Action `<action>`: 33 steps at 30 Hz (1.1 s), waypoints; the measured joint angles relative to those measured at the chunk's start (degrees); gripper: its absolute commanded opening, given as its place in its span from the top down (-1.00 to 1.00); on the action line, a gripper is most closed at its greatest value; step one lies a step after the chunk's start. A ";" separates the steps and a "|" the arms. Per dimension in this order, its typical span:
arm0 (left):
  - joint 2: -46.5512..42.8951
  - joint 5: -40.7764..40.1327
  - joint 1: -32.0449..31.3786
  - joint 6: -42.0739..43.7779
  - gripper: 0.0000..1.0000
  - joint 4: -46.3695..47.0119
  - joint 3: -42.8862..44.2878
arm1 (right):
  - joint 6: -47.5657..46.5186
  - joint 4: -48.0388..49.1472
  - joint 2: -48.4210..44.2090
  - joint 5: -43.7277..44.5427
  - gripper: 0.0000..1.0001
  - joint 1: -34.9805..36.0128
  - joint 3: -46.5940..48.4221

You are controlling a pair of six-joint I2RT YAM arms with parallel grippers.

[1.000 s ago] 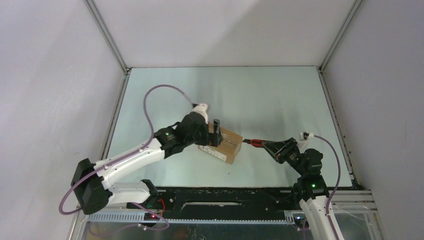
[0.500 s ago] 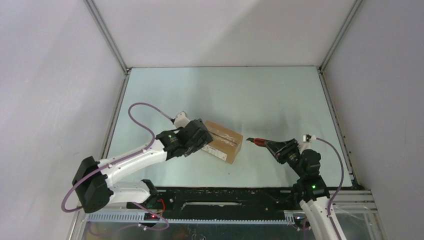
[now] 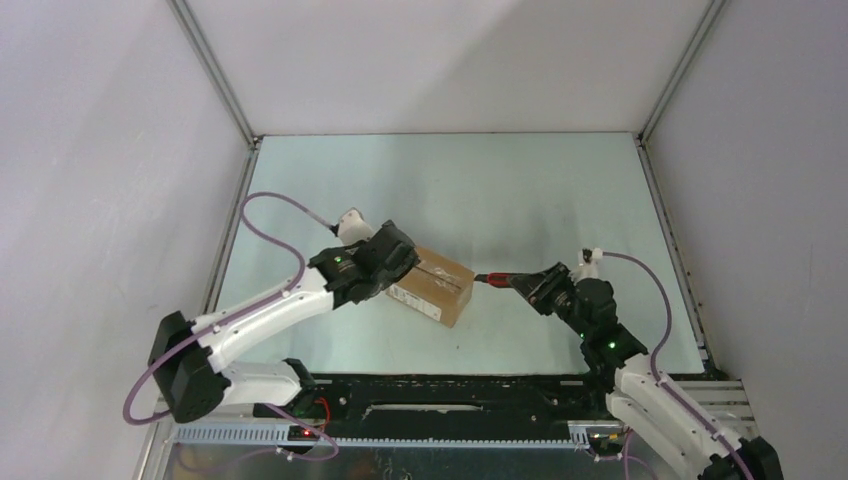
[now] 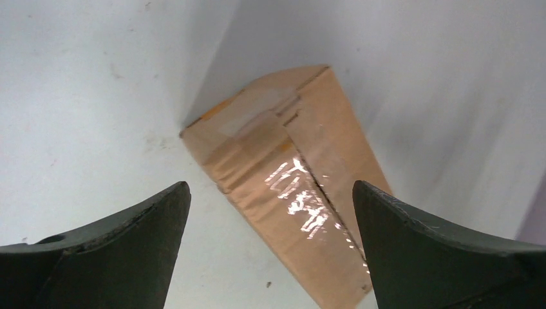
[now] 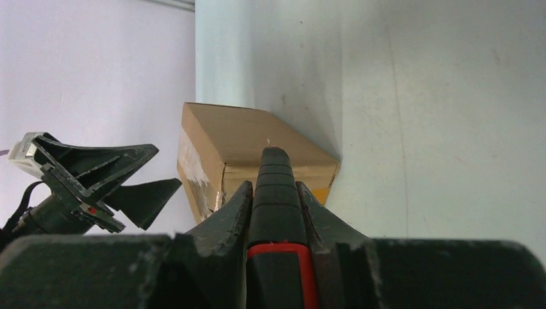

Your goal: Unpack the express box

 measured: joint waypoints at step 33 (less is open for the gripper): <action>9.38 12.37 1.25 -15.23 -0.63 4.20 0.76 | -3.54 7.89 4.55 1.22 1.00 4.22 3.89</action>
